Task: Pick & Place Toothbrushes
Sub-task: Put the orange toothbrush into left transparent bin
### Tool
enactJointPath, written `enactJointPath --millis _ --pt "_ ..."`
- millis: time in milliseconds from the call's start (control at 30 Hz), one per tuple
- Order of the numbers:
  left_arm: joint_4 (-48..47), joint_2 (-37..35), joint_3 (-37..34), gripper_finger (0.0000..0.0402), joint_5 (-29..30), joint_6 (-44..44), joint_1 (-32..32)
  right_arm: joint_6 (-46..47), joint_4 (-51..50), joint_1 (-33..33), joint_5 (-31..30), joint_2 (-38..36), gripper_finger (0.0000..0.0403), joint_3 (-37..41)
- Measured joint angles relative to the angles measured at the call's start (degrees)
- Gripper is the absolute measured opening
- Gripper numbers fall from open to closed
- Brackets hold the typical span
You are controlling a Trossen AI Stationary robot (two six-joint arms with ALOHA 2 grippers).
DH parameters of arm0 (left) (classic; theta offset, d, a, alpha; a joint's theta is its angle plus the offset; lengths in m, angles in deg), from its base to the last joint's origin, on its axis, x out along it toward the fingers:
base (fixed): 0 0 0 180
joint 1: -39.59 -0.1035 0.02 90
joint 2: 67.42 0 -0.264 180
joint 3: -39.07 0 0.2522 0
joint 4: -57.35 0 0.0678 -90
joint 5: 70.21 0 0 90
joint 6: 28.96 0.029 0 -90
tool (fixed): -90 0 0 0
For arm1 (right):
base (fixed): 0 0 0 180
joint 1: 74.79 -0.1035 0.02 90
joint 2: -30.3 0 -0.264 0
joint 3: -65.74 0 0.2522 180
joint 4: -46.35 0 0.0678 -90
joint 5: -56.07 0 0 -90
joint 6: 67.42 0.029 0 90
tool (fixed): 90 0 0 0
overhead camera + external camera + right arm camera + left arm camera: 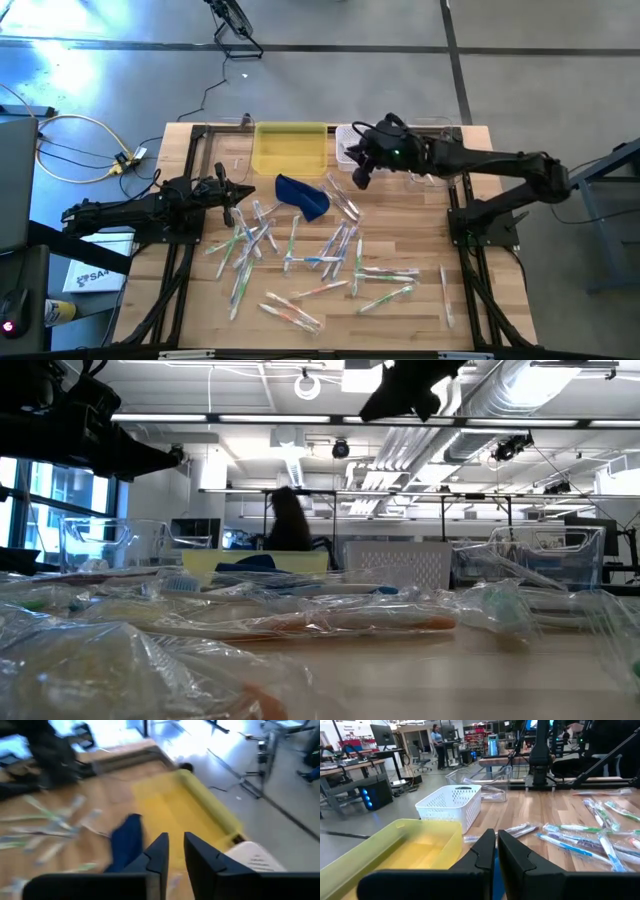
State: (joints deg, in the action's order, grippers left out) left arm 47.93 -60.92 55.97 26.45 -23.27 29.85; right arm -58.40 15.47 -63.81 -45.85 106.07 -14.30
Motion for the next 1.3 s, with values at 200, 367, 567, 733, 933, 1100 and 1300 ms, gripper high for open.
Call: enactJointPath --millis 200,367,567,733,933,1100,1300 --pt "0.0 0.0 0.0 0.0017 0.0 0.0 0.0 6.7 0.2 -4.5 6.7 -0.7 0.0006 0.0" --pt "0.0 0.0 0.0 0.0017 0.0 -0.1 0.0 13.4 0.2 -8.1 7.6 -0.4 0.0005 0.0" --pt "0.0 0.0 0.0 0.0017 -0.2 -0.2 0.0 22.9 0.2 -12.2 7.3 -0.4 0.0005 0.0" --pt "-0.1 0.0 0.0 0.0017 -0.3 -0.3 0.0 28.5 -0.9 -16.1 5.4 -0.4 0.0004 0.0" --pt "-1.6 0.0 0.0 0.0017 -0.3 -1.1 0.0 45.7 -16.2 -21.2 2.4 -0.3 0.0003 0.0" --pt "-1.9 0.0 0.0 0.0017 -0.3 -2.2 0.0 60.8 -31.0 -25.6 0.8 -0.3 0.0002 0.0" --pt "-1.6 0.0 0.0 0.0017 -0.4 -4.6 0.0 67.7 -35.1 -28.7 -0.5 -0.3 0.0002 0.0"
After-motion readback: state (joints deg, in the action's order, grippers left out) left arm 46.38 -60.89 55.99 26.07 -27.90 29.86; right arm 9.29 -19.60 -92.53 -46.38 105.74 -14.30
